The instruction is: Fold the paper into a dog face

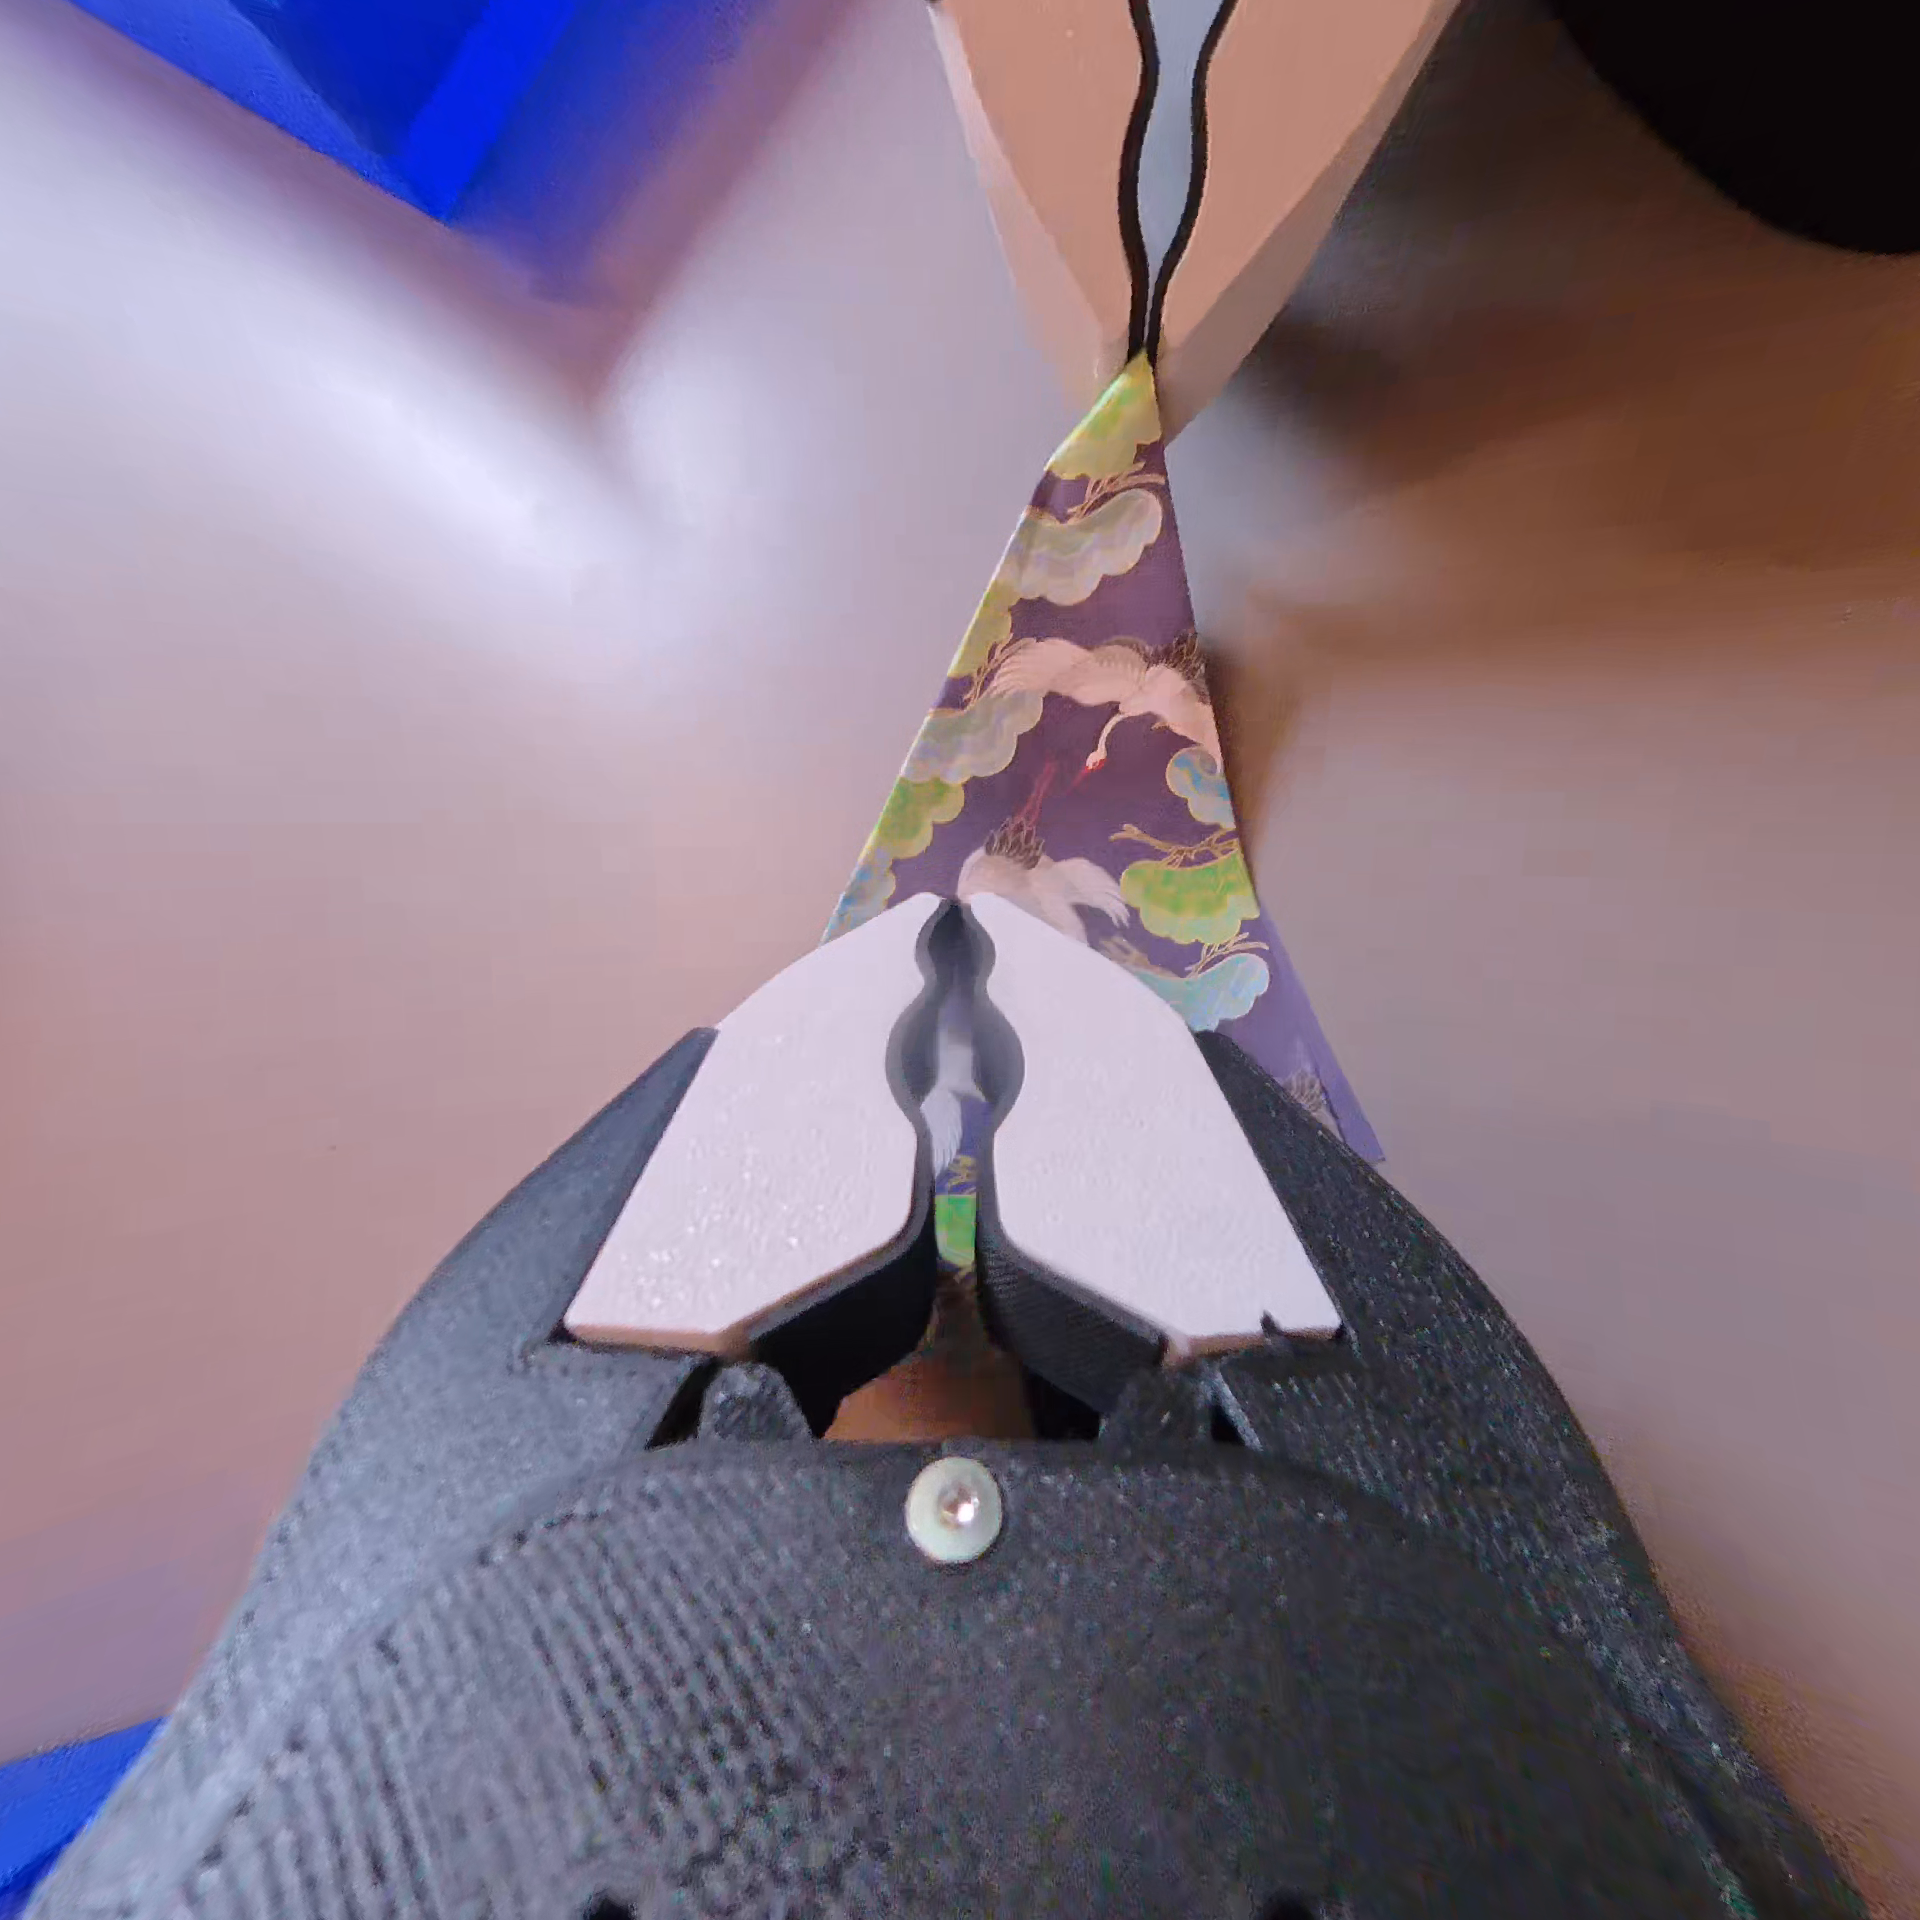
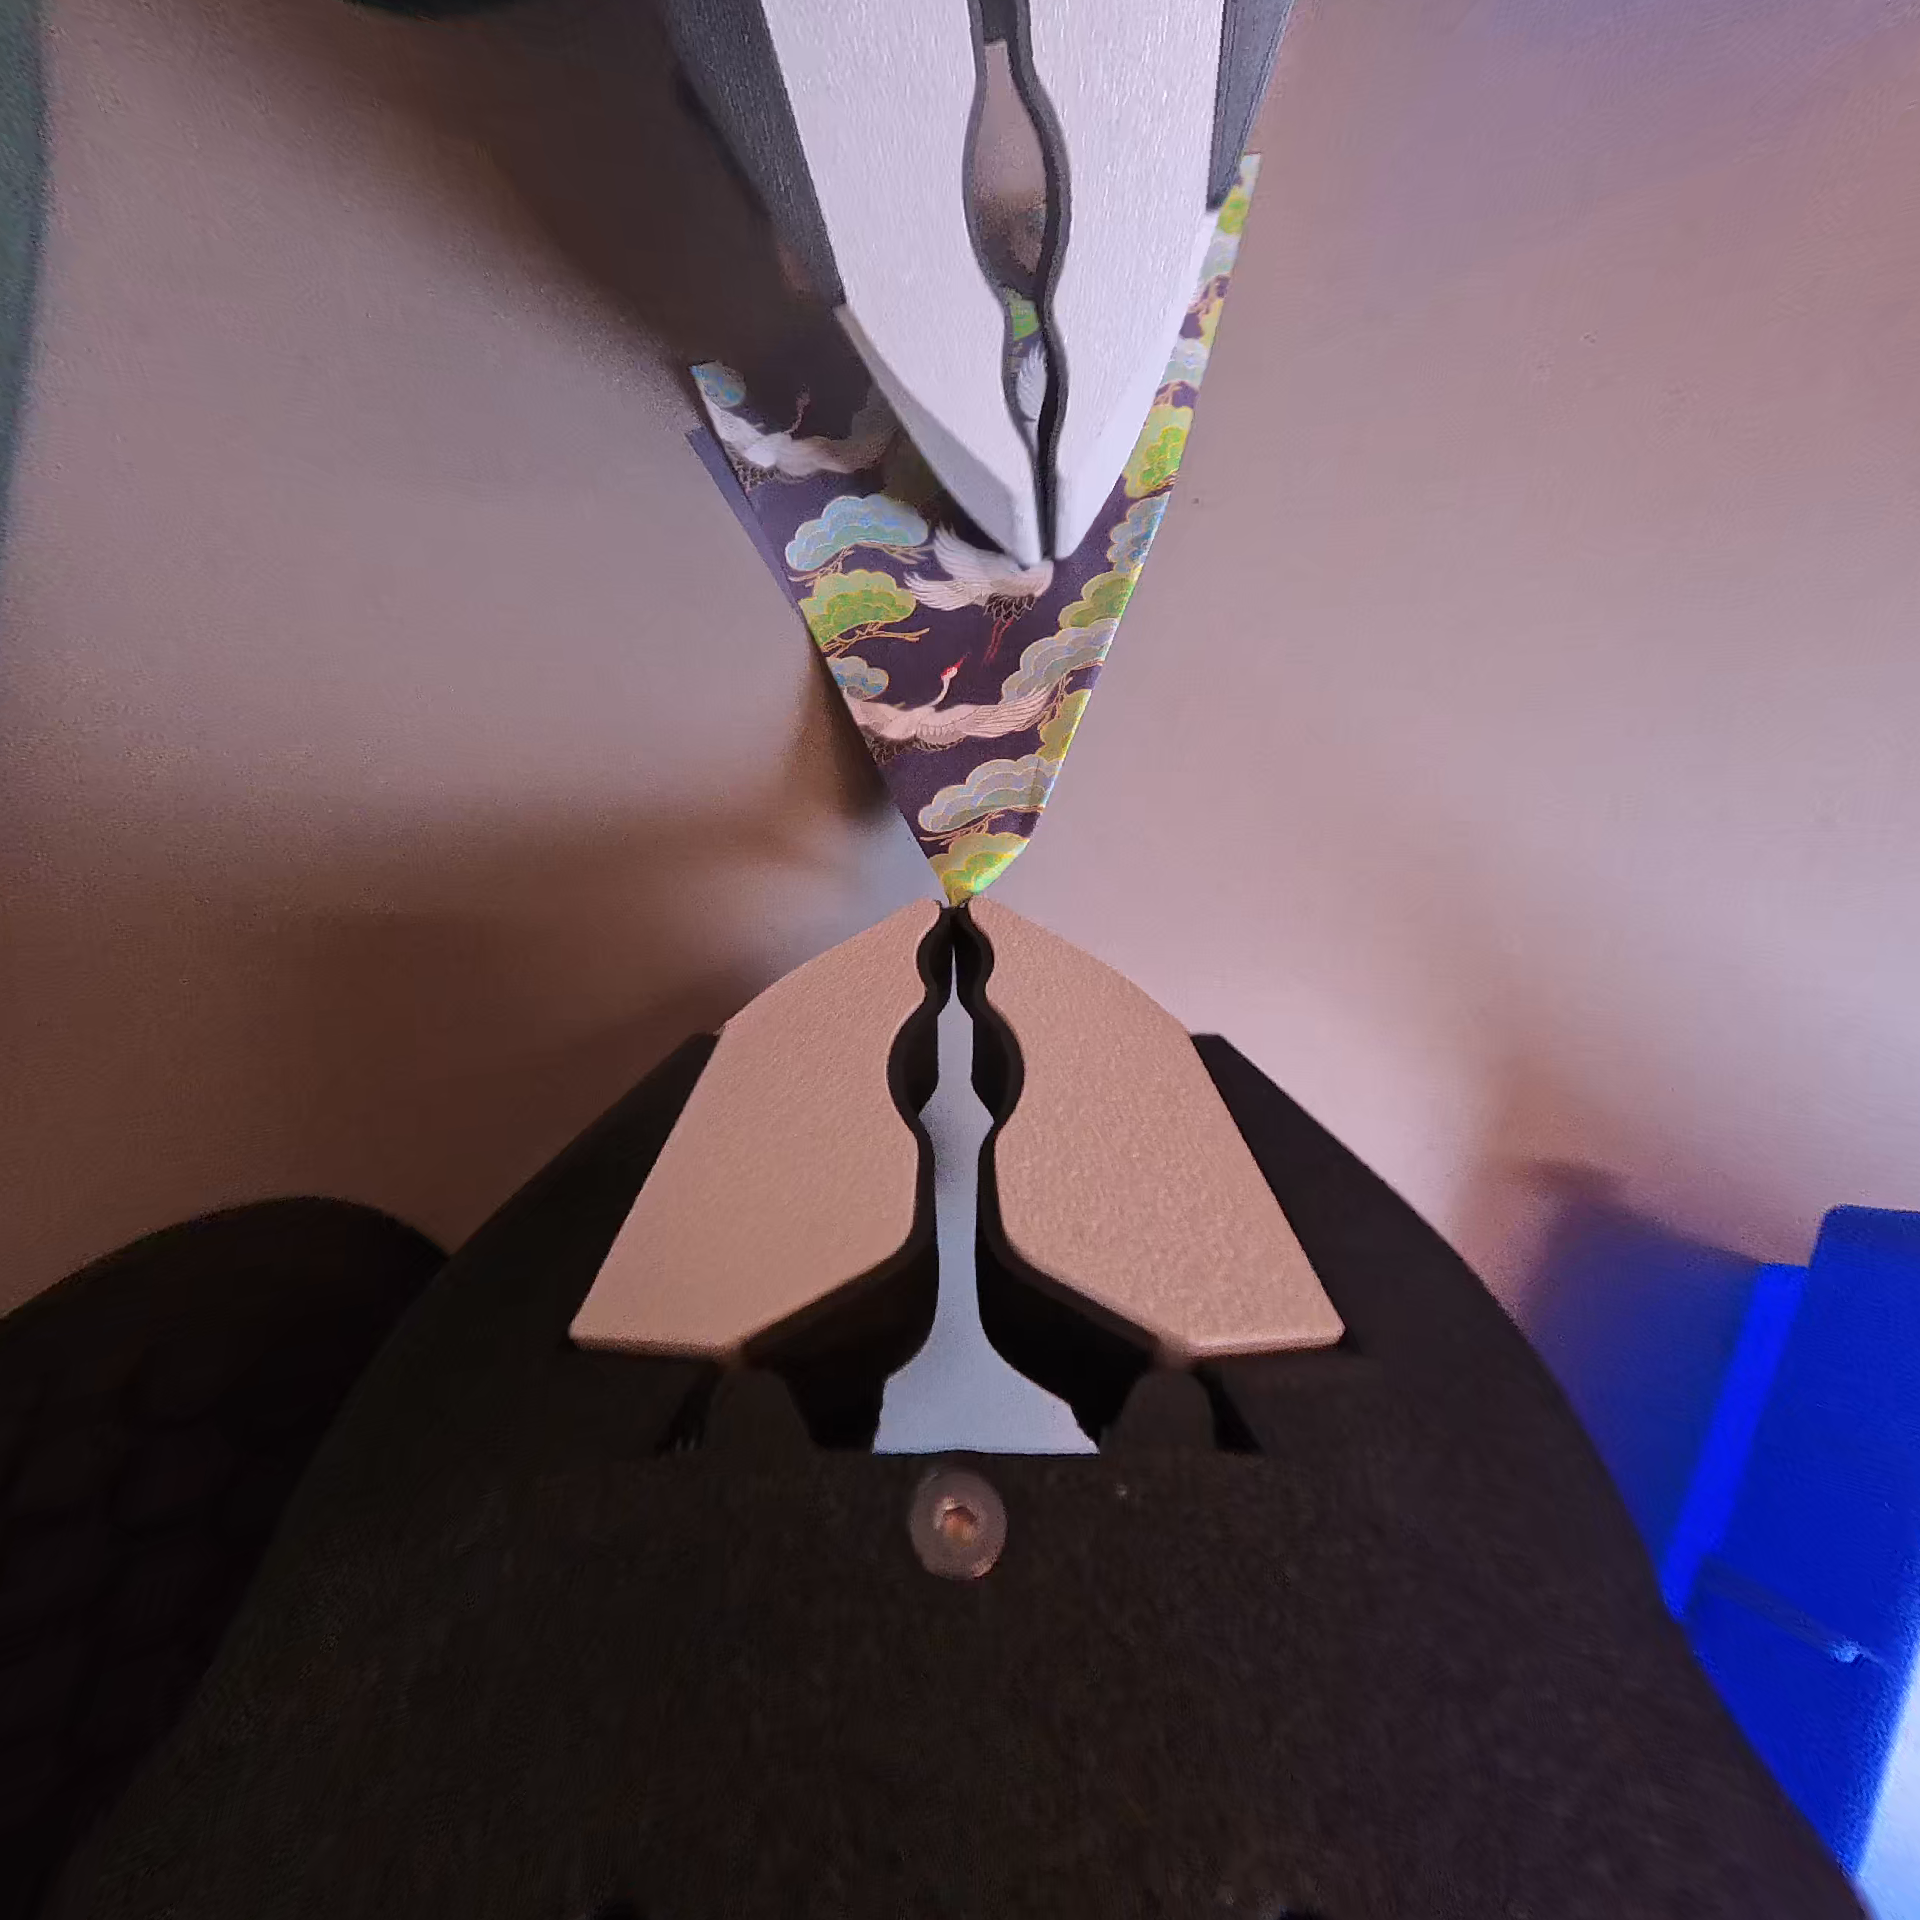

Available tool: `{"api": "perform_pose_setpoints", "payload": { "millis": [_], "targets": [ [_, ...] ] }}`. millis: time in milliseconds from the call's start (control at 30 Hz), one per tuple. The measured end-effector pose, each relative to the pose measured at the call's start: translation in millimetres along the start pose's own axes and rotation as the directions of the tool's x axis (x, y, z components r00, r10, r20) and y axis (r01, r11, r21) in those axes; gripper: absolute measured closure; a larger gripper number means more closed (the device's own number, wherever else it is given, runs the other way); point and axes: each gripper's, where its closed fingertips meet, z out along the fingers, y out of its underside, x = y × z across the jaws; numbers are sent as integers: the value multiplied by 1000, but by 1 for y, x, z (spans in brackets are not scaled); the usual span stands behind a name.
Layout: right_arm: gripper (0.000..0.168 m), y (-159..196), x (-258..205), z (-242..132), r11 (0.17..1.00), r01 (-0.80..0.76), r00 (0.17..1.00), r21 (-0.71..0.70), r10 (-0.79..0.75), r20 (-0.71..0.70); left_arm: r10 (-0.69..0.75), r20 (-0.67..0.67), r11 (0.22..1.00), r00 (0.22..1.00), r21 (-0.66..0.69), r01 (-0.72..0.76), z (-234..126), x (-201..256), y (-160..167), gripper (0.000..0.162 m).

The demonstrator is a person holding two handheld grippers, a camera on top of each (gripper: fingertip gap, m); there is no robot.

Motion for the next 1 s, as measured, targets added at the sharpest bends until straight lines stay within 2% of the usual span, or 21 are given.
{"api": "perform_pose_setpoints", "payload": {
  "millis": [100, 233, 333, 400, 500, 600, 733, 867, 1000],
  "targets": [
    [168, 4, 6, -2, 999, -44, 999, -1, 44, 30, 8, 5, 999, 1000, -50, -8, 1, -3, 12, 162],
    [168, 6, 12, 0, 986, -164, 983, 7, 163, 80, -3, -10, 999, 1000, -45, 2, 2, 3, 10, 162],
    [145, 4, 9, 3, 957, -291, 944, 2, 287, 162, -12, 1, 999, 1000, -50, 12, 3, 5, 9, 162],
    [137, 3, 10, 6, 937, -349, 923, -3, 344, 172, -23, -12, 999, 1000, -45, 23, 3, 9, 8, 162],
    [136, -2, 18, 10, 886, -464, 873, -2, 458, 166, -21, -17, 999, 1000, -36, 21, 3, 13, 7, 162],
    [144, -4, 30, 13, 826, -564, 817, 11, 556, 152, -26, -43, 1000, 999, -16, 25, 4, 18, 4, 162],
    [155, -3, 45, 14, 796, -603, 794, 39, 595, 125, -27, -45, 1000, 999, 2, 27, 4, 19, 4, 162],
    [147, -9, 51, 14, 774, -630, 772, 65, 615, 158, 1, -50, 1000, 999, 10, 0, 3, 21, 4, 162],
    [141, -12, 51, 18, 787, -616, 778, 27, 603, 180, 48, -75, 999, 996, 26, -46, 2, 28, 3, 162]
  ]
}}
